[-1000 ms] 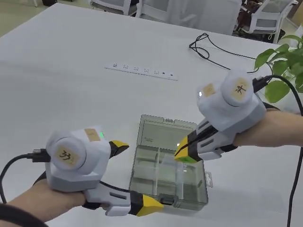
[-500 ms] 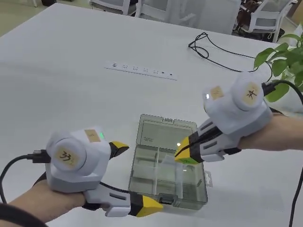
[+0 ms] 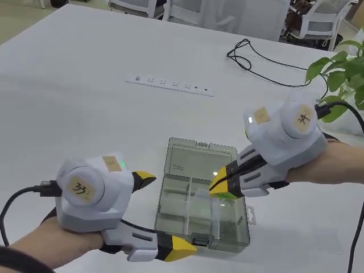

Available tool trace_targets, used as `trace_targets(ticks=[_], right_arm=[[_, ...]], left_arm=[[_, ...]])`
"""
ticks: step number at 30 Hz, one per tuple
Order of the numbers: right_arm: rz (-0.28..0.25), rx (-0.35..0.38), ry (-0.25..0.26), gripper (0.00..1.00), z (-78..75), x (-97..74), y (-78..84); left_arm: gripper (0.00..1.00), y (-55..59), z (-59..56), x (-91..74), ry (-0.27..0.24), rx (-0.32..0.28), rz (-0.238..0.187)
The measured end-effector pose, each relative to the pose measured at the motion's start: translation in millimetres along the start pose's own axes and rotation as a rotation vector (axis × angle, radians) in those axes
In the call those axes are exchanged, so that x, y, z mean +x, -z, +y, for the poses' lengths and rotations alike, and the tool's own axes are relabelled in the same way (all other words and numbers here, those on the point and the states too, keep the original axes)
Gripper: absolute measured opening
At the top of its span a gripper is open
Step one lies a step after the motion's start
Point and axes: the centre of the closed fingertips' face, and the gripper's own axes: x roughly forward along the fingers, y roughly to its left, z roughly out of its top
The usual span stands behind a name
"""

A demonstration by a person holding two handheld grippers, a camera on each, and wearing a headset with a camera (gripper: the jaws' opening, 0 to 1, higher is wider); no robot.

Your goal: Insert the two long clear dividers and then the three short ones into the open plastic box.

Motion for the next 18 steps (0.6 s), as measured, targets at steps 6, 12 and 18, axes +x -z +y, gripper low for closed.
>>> trace_targets(ticks=[6,12,18], right_arm=[[0.016,0.001,-0.001,0.02,-0.4,5.4,0.1],[0.048,0.002,0.000,0.02,-1.0,12.0,2.1],[0.089,0.000,0.002,0.02,-1.6,20.3,7.6]], left_arm=[[0.92,-0.2,0.1,-0.6,0.001,0.001,0.001],[0.92,0.1,0.5,-0.7,0.002,0.003,0.004],[0.92,0.1,0.5,-0.3,0.006,0.005,0.004]])
